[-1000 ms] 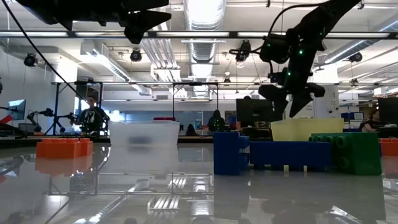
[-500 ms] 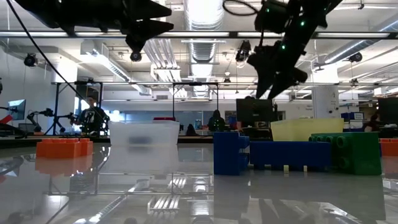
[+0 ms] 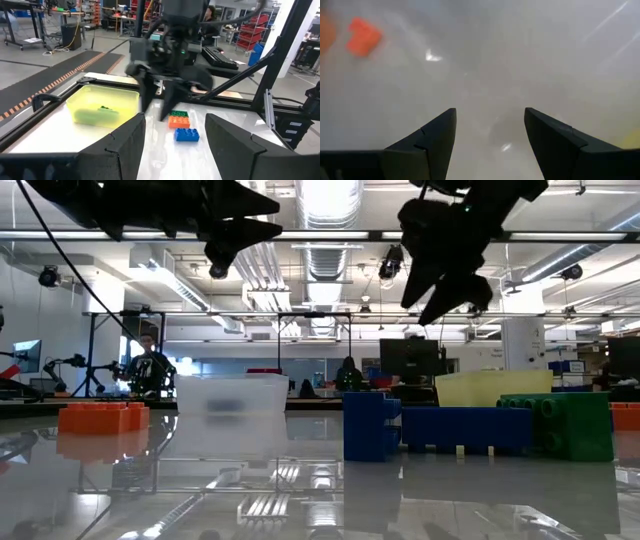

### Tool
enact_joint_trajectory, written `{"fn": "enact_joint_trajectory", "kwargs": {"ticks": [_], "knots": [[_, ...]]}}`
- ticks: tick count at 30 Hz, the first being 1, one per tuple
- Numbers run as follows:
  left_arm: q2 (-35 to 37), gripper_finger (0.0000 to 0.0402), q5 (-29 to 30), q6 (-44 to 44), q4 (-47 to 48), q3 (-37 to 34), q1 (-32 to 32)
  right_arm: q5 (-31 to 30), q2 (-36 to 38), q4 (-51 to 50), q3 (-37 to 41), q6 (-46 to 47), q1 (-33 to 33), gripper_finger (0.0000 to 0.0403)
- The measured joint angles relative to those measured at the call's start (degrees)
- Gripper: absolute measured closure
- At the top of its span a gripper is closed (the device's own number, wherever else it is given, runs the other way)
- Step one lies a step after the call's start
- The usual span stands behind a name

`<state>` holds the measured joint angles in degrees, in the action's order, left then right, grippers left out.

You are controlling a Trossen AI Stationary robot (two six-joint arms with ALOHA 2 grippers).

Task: Sort & place blocks by color
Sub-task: Put the blue game piece into the transparent bin

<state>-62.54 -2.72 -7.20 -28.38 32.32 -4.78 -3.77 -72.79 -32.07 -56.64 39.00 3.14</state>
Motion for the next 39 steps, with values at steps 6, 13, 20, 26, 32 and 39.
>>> {"fn": "enact_joint_trajectory", "kwargs": {"ticks": [6,13,20,26,32,39], "knots": [[0.0,0.021,0.0,0.04,0.02,0.04,0.0,3.88,-0.83,-10.36,0.0,13.94,-5.63,0.0179],[0.0,0.021,0.0,1.23,-0.1,0.04,-0.02,5.29,-4.49,-21.82,0.02,31.43,-14.2,0.0179],[0.0,0.021,-0.02,1.96,-1.16,0.3,-0.02,5.28,-9.58,-22.02,0.0,38.01,-18.15,0.0179],[0.02,0.021,-0.02,2.12,-1.18,0.3,-0.02,5.15,-14.12,-21.87,0.0,38.09,-18.18,0.0179],[0.02,0.021,-0.02,1.97,-1.16,0.28,-0.02,5.24,-18.22,-21.79,-0.02,36.78,-18.19,0.0179],[0.02,0.021,-0.02,1.86,-1.18,0.32,-0.03,5.2,-21.47,-21.38,-0.2,34.14,-18.17,0.0218]]}}
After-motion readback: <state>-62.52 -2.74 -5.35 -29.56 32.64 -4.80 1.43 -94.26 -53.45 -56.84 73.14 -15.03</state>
